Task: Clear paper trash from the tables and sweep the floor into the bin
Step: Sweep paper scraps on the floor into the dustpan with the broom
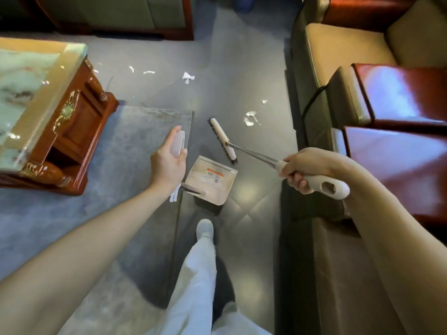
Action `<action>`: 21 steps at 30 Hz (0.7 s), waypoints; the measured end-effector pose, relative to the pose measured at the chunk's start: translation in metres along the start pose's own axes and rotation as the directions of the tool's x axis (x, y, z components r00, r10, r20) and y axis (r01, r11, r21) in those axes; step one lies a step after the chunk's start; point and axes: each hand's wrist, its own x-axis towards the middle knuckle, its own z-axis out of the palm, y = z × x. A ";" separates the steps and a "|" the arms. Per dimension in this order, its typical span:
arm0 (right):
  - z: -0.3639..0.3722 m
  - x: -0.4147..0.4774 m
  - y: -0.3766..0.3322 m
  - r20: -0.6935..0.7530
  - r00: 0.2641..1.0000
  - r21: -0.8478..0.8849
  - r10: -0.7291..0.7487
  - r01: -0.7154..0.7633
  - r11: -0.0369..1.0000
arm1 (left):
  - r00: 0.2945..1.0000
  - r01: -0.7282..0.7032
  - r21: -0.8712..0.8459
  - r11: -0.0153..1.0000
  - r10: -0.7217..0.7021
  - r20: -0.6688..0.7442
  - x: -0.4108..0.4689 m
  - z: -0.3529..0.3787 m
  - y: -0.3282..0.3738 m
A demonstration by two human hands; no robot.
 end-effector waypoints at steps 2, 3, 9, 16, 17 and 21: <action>-0.017 0.023 -0.027 -0.066 0.998 -0.013 -0.007 0.006 1.000 | 0.999 -0.032 0.007 0.999 0.031 0.011 0.044 0.016 0.006; -0.024 0.034 -0.038 -0.111 0.994 -0.017 -0.006 0.004 1.000 | 0.999 -0.043 0.011 0.999 0.043 0.020 0.065 0.025 0.009; -0.077 0.100 -0.095 -0.303 0.950 -0.149 -0.080 0.036 0.988 | 0.987 -0.100 -0.013 0.995 0.101 0.128 0.193 0.077 0.032; -0.173 0.184 -0.169 -0.329 0.942 -0.100 -0.070 0.039 0.994 | 0.976 -0.101 0.028 0.994 0.094 0.198 0.306 0.148 0.043; -0.188 0.200 -0.179 -0.341 0.936 -0.107 -0.082 0.048 0.993 | 0.977 -0.094 0.037 0.995 0.085 0.196 0.321 0.161 0.043; -0.249 0.264 -0.216 -0.323 0.942 -0.073 -0.093 0.073 0.995 | 0.981 -0.027 0.052 0.998 0.017 0.191 0.371 0.207 0.050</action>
